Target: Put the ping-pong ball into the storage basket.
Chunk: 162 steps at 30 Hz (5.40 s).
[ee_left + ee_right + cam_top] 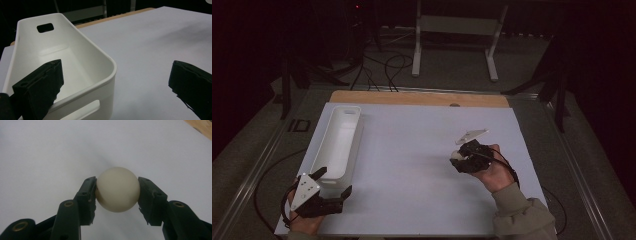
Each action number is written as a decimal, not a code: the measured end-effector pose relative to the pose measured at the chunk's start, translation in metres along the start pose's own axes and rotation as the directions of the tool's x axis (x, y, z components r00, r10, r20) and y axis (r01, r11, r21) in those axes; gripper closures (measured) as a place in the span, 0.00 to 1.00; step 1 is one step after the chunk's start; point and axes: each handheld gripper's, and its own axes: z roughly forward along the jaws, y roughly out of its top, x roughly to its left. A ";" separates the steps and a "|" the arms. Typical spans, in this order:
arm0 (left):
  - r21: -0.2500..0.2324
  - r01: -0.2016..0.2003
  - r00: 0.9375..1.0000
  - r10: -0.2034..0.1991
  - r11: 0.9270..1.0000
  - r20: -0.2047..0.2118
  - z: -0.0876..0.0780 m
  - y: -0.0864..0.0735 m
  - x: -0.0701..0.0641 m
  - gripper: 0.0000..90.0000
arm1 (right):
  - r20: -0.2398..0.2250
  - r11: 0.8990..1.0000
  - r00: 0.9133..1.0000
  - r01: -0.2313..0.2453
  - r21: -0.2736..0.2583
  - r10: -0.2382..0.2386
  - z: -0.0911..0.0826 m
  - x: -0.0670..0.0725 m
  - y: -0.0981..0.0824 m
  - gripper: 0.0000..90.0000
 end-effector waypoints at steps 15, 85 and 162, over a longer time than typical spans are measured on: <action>0.005 0.010 1.000 -0.010 1.000 0.010 0.001 0.000 0.001 0.00 | -0.003 1.000 1.000 0.006 -0.008 -0.006 0.000 0.001 0.006 0.57; 0.013 0.024 0.999 -0.024 1.000 0.027 0.003 0.000 0.003 0.00 | -0.018 0.996 0.997 0.073 -0.059 -0.074 0.001 0.018 0.049 0.57; 0.013 0.022 0.999 -0.022 1.000 0.031 0.003 0.000 0.003 0.00 | -0.064 0.986 0.988 0.135 -0.103 -0.142 0.026 0.048 0.112 0.57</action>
